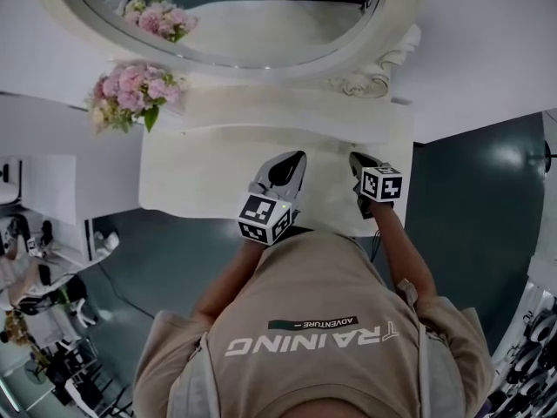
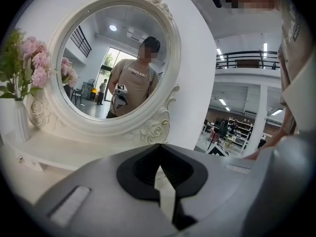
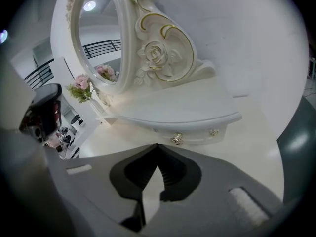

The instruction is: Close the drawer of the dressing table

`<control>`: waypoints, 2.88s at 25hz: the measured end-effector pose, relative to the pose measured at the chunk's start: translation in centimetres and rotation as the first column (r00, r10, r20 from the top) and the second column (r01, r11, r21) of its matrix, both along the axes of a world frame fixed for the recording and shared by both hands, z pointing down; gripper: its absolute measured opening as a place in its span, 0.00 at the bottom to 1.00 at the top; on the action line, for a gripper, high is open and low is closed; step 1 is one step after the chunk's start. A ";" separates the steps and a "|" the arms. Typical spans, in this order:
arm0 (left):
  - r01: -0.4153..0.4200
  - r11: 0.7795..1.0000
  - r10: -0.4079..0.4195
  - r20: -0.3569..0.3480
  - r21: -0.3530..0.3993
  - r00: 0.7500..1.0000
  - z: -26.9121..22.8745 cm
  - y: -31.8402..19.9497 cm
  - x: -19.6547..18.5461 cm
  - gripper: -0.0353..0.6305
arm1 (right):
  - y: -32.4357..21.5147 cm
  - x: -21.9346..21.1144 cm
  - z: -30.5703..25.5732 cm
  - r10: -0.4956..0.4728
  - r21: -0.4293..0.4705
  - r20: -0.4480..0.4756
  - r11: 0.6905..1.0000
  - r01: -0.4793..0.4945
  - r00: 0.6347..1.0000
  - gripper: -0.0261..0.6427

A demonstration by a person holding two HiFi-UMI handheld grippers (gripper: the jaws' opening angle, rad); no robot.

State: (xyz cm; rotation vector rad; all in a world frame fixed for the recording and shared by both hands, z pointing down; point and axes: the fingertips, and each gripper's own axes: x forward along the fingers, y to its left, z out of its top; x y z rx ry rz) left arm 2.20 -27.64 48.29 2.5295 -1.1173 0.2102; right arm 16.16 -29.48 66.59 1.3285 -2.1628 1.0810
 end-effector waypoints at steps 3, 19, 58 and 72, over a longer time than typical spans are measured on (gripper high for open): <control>-0.006 1.000 0.006 -0.011 0.016 1.000 -0.5 0.2 0.1 0.08 | 2.0 0.1 -0.7 -0.014 0.004 -0.011 1.000 0.014 1.000 0.04; -0.075 0.992 0.078 -0.023 0.099 0.997 -3.5 0.9 1.4 0.08 | 7.6 -2.1 -12.8 -0.115 0.305 -0.067 0.943 0.130 0.991 0.04; -0.025 0.911 0.055 -0.062 0.411 0.997 -19.1 -5.7 -0.8 0.08 | 0.6 -0.1 -35.8 0.074 0.785 -0.151 0.615 0.074 0.986 0.04; -0.021 0.930 0.052 -0.075 0.368 0.996 -17.5 -4.8 -1.0 0.08 | 1.2 0.5 -34.3 0.073 0.768 -0.122 0.639 0.047 0.990 0.04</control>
